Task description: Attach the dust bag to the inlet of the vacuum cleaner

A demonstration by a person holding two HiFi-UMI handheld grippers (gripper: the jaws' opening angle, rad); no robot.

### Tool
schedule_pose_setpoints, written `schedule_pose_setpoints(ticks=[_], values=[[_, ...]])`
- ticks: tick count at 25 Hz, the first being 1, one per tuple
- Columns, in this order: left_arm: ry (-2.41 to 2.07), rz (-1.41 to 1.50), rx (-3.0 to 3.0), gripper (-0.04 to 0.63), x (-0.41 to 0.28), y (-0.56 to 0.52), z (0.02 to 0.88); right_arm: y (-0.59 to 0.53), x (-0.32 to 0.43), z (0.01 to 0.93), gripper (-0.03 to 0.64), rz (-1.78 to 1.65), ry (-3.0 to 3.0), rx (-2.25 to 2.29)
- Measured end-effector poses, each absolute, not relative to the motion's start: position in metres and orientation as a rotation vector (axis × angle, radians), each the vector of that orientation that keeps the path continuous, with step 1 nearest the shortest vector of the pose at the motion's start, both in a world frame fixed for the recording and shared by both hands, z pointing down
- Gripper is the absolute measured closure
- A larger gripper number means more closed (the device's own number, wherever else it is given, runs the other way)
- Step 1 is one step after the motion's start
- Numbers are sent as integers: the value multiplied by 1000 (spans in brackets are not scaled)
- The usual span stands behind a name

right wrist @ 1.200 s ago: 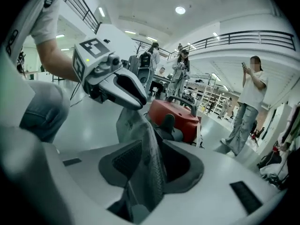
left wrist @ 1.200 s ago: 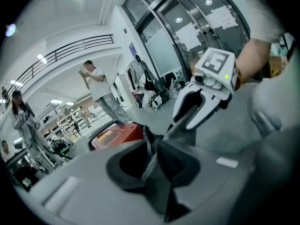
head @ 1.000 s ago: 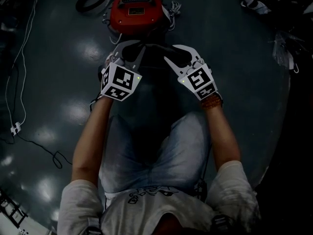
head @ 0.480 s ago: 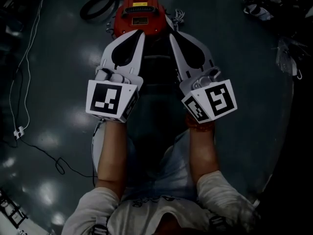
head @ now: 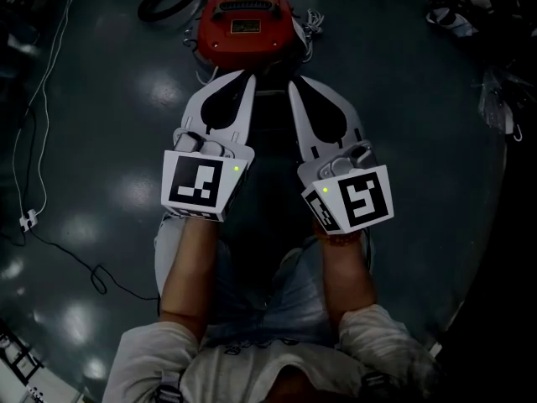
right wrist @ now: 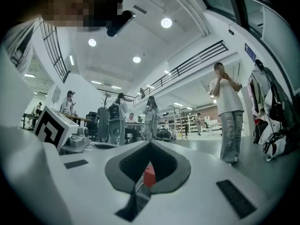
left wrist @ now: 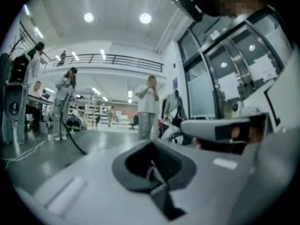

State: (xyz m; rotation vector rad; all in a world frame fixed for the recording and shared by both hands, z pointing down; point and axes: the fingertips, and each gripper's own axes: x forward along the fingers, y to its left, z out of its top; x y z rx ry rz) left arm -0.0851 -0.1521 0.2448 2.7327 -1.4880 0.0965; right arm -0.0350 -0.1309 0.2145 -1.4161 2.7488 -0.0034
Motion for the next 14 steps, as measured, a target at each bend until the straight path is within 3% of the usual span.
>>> schedule_pose_setpoints(ticks=[14], values=[[-1494,120,2722,592,-91,-154,253,-137,-40,224,606,-12,2749,-1426]])
